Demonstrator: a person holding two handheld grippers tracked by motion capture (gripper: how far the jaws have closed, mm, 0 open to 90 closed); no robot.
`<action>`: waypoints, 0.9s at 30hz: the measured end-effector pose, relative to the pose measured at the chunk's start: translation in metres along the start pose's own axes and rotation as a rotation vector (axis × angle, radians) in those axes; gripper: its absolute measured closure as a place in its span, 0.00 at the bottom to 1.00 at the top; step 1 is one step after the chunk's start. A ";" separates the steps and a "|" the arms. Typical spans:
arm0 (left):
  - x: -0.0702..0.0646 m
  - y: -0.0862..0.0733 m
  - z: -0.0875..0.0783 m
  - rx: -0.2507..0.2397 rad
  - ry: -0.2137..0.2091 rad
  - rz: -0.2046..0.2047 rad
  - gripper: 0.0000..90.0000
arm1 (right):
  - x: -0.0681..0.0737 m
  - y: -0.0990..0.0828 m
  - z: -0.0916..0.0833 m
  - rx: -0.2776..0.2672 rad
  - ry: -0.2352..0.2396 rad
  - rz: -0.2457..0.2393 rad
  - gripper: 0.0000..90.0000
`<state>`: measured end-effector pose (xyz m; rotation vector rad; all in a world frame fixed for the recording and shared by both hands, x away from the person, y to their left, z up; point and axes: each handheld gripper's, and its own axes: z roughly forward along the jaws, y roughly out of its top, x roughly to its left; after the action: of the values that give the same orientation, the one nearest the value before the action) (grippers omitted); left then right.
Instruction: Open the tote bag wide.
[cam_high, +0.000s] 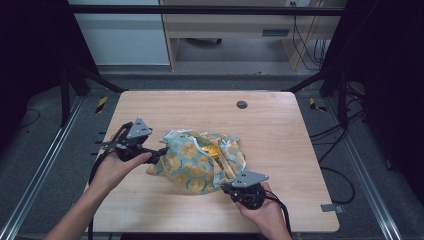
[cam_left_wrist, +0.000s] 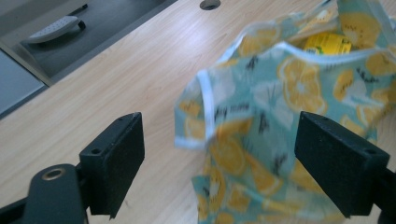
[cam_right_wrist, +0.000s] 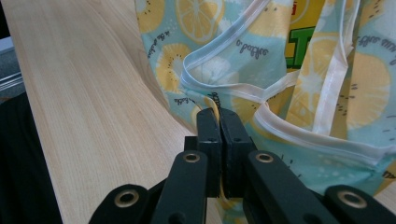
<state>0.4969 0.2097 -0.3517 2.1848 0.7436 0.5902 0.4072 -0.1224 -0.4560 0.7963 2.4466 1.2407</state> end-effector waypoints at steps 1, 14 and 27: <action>-0.001 0.005 0.003 0.001 -0.007 0.001 0.17 | 0.000 -0.001 -0.001 -0.001 0.003 -0.001 0.98; -0.007 0.017 0.046 0.135 -0.093 0.009 0.12 | 0.001 -0.004 -0.005 -0.007 -0.003 0.003 0.98; -0.022 0.009 0.032 0.102 -0.072 0.108 0.82 | -0.001 -0.005 -0.007 -0.020 -0.016 0.012 0.98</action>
<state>0.5034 0.1736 -0.3687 2.3391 0.6333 0.5344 0.4028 -0.1296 -0.4556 0.8140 2.4161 1.2568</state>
